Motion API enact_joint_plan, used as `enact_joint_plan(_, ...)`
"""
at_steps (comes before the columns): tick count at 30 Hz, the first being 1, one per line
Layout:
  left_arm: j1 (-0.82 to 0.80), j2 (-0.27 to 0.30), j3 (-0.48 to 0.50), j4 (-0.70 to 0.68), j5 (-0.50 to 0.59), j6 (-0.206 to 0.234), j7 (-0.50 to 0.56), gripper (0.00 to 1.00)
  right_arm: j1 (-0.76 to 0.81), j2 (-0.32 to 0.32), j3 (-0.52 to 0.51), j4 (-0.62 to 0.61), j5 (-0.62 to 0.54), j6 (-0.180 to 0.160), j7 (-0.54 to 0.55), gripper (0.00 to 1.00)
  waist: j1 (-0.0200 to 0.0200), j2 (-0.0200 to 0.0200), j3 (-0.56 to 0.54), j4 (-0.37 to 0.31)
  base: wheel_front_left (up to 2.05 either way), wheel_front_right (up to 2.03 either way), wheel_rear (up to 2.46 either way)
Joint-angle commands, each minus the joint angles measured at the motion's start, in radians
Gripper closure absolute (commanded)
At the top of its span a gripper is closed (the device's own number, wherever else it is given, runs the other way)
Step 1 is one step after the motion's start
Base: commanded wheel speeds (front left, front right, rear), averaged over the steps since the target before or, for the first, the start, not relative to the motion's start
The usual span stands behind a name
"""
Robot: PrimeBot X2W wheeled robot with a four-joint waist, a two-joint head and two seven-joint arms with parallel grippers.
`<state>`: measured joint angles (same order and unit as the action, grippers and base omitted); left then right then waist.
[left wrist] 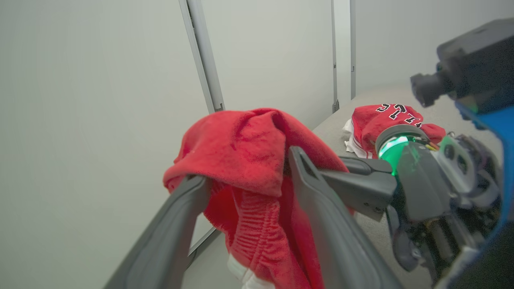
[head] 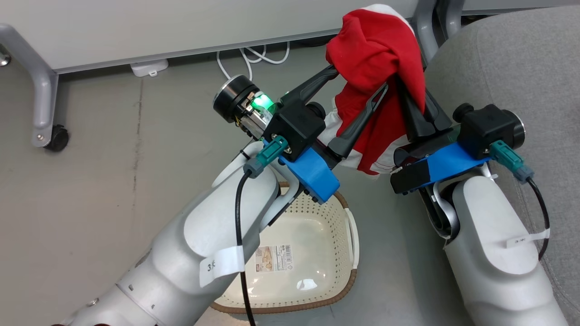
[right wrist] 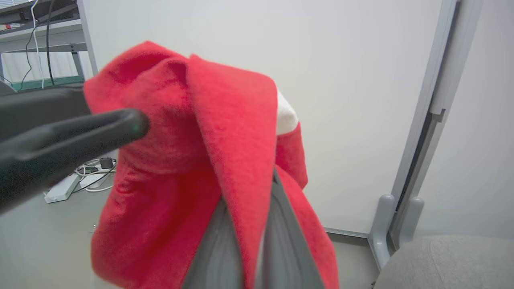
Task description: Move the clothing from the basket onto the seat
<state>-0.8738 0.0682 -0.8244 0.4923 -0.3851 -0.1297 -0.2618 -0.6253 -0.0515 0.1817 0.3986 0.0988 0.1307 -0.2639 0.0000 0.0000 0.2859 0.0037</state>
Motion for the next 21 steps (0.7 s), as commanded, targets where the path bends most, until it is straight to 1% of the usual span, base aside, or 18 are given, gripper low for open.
enact_joint_plan(1, 0.013, 0.011, -0.005, 0.006, 0.008, -0.001, -0.005, 0.00, -0.008, 0.002, -0.010, -0.012, 0.005, 0.000, -0.001, 1.00, 0.0000, 0.0000, 0.012, -0.019, 0.00, 0.00, 0.00)
enact_joint_plan(9, 0.024, 0.024, -0.032, 0.014, 0.003, -0.001, -0.005, 0.00, 0.016, 0.001, -0.056, -0.040, 0.009, 0.000, -0.001, 1.00, 0.0000, 0.0000, 0.043, -0.081, 0.00, 0.00, 0.00)
enact_joint_plan(21, 0.029, 0.045, -0.080, 0.025, 0.002, -0.001, -0.005, 0.00, 0.059, 0.001, -0.158, -0.088, 0.028, 0.000, -0.001, 1.00, 0.0000, 0.0000, 0.076, -0.187, 0.00, 0.00, 0.00)
